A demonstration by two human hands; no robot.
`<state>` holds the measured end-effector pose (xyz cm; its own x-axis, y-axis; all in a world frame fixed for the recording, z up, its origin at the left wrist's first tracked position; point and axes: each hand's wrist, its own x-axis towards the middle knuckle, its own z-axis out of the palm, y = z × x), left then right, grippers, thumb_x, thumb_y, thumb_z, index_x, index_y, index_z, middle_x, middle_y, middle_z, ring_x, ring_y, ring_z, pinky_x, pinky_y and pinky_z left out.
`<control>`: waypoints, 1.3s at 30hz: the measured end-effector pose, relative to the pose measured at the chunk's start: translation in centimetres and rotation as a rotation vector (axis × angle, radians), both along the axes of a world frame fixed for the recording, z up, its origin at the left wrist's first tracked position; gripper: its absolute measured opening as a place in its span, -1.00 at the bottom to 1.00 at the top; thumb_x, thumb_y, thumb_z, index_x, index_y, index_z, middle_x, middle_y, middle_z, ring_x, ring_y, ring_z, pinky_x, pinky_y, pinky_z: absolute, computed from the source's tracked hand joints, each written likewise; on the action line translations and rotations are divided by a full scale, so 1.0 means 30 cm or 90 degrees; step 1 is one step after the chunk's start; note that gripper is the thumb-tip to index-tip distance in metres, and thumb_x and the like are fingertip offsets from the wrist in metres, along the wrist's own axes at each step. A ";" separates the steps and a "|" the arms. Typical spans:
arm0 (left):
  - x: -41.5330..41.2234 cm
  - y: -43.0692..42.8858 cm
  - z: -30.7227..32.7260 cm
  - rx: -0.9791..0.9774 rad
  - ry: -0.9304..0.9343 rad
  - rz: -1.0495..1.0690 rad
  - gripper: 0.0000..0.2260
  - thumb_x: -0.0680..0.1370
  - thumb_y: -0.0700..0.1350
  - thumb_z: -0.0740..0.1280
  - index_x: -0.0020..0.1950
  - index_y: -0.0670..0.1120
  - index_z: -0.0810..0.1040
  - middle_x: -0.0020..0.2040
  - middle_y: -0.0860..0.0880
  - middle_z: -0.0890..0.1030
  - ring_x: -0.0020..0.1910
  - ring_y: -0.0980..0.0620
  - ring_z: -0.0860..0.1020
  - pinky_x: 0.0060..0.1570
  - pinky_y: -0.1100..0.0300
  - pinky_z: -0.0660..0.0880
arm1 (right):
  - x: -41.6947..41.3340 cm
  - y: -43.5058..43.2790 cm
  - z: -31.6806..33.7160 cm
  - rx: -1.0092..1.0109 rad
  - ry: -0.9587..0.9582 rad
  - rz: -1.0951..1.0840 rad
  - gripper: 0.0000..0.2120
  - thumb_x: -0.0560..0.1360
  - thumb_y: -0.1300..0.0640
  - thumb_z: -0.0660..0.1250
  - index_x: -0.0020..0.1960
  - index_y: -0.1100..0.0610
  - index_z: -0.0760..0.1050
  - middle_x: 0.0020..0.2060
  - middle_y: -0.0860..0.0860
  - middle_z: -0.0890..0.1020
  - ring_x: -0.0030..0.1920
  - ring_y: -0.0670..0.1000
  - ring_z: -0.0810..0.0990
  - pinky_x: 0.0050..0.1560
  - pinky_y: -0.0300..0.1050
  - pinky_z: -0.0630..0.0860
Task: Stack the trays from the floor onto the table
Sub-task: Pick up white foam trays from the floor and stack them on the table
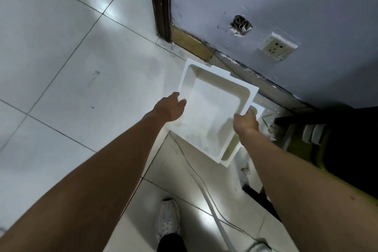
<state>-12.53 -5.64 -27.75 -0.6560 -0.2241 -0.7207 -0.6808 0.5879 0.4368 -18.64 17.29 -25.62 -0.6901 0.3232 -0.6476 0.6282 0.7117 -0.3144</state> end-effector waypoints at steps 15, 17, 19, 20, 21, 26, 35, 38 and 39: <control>-0.032 -0.071 0.517 -0.086 0.037 0.012 -0.47 0.68 0.07 0.12 0.60 -0.08 0.13 0.48 -0.18 0.41 0.43 -0.22 0.38 0.34 0.02 0.31 | -0.041 0.001 0.539 -0.009 0.016 0.022 -0.55 0.51 0.15 0.15 0.39 0.17 0.38 0.23 0.21 0.56 0.14 0.30 0.58 0.16 0.19 0.58; -0.015 -0.041 0.614 -0.079 0.054 0.029 -0.47 0.67 0.07 0.15 0.59 -0.08 0.15 0.44 -0.17 0.45 0.40 -0.21 0.41 0.31 0.02 0.34 | -0.028 0.013 0.645 -0.013 0.032 0.044 -0.57 0.53 0.13 0.15 0.38 0.14 0.41 0.22 0.18 0.58 0.14 0.28 0.58 0.15 0.12 0.58; 0.015 -0.005 0.717 -0.067 0.054 0.049 -0.47 0.66 0.06 0.16 0.59 -0.08 0.16 0.42 -0.17 0.47 0.38 -0.21 0.43 0.30 0.02 0.35 | -0.006 0.024 0.755 -0.001 0.038 0.076 -0.61 0.57 0.10 0.16 0.38 0.12 0.41 0.25 0.16 0.58 0.19 0.27 0.56 0.17 0.04 0.53; 0.032 0.009 0.757 -0.066 0.054 0.058 -0.46 0.66 0.06 0.17 0.59 -0.08 0.16 0.42 -0.18 0.47 0.38 -0.21 0.43 0.29 0.02 0.36 | 0.005 0.027 0.795 0.009 0.040 0.094 -0.61 0.58 0.08 0.16 0.38 0.12 0.41 0.27 0.16 0.58 0.22 0.27 0.54 0.18 0.02 0.51; 0.051 0.019 0.812 -0.067 0.057 0.065 -0.46 0.65 0.05 0.18 0.59 -0.09 0.16 0.43 -0.19 0.45 0.38 -0.22 0.43 0.29 0.02 0.36 | 0.016 0.030 0.855 0.015 0.039 0.106 -0.62 0.59 0.07 0.16 0.38 0.12 0.40 0.28 0.16 0.57 0.25 0.27 0.53 0.19 0.02 0.47; 0.115 0.044 1.081 -0.082 0.057 0.090 -0.40 0.64 0.07 0.19 0.59 -0.16 0.11 0.48 -0.22 0.37 0.42 -0.23 0.38 0.32 -0.01 0.34 | 0.056 0.050 1.130 0.018 0.054 0.148 -0.61 0.59 0.10 0.14 0.38 0.14 0.40 0.31 0.17 0.54 0.29 0.27 0.51 0.24 0.02 0.46; 0.145 0.049 1.593 -0.105 0.129 0.103 -0.39 0.66 0.04 0.19 0.60 -0.20 0.07 0.49 -0.21 0.37 0.44 -0.23 0.36 0.32 0.00 0.33 | 0.078 0.145 1.639 -0.048 0.124 0.189 -0.63 0.57 0.10 0.14 0.34 0.12 0.46 0.24 0.11 0.58 0.17 0.23 0.57 0.08 -0.03 0.50; 0.161 0.094 1.737 -0.093 0.161 0.122 -0.43 0.65 0.04 0.21 0.56 -0.20 0.15 0.47 -0.21 0.40 0.41 -0.22 0.39 0.29 0.00 0.35 | 0.084 0.194 1.799 -0.078 0.160 0.196 -0.76 0.59 0.09 0.17 0.21 0.08 0.49 0.06 0.06 0.60 -0.01 0.15 0.57 -0.05 -0.08 0.49; 0.165 0.114 1.782 -0.087 0.172 0.128 -0.45 0.65 0.04 0.21 0.55 -0.20 0.17 0.46 -0.20 0.41 0.40 -0.22 0.40 0.29 0.00 0.36 | 0.083 0.210 1.852 -0.087 0.172 0.194 -0.79 0.59 0.09 0.17 0.18 0.06 0.48 0.02 0.05 0.59 -0.04 0.14 0.57 -0.05 -0.07 0.50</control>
<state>-7.59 -2.21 25.72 -0.7511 -0.4508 -0.4823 -0.6601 0.5189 0.5431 -16.16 23.60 29.93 -0.8915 0.0030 -0.4530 0.2784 0.7924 -0.5428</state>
